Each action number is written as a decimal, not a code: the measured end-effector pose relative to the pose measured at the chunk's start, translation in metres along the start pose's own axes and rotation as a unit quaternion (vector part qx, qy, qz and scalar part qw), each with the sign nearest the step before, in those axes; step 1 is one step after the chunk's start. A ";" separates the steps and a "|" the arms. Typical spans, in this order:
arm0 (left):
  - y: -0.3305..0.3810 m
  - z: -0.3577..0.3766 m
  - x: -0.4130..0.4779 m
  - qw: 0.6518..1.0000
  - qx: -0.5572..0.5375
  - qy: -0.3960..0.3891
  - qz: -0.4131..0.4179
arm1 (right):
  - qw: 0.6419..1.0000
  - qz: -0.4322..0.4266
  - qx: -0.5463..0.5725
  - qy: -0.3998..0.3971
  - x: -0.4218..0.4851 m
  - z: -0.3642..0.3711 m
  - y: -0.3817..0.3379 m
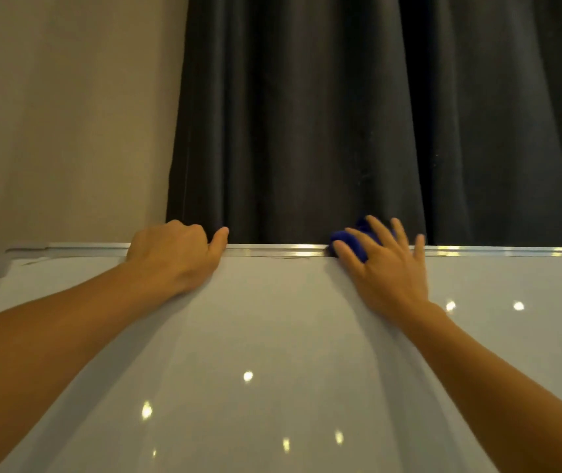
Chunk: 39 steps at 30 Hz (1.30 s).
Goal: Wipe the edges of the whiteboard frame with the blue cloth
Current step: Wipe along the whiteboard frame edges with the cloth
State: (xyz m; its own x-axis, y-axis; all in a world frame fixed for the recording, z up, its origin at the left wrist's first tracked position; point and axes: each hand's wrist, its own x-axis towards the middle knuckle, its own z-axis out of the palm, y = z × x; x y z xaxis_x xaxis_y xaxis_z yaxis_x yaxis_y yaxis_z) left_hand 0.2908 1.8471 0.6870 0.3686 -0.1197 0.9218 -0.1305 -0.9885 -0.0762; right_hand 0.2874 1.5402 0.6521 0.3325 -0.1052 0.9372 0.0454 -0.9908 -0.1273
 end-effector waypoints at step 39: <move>0.574 0.069 0.114 0.991 -0.074 -0.109 0.028 | 0.989 -0.088 0.122 0.004 0.040 0.008 0.453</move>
State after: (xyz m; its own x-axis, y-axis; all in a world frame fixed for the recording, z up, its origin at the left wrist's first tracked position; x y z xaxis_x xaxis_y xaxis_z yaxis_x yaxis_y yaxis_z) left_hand 0.3214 1.2599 0.7217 0.5444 -0.2065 0.8130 -0.2840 -0.9574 -0.0530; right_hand 0.3287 1.0874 0.6294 0.2913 0.0647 0.9544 0.3271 -0.9443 -0.0358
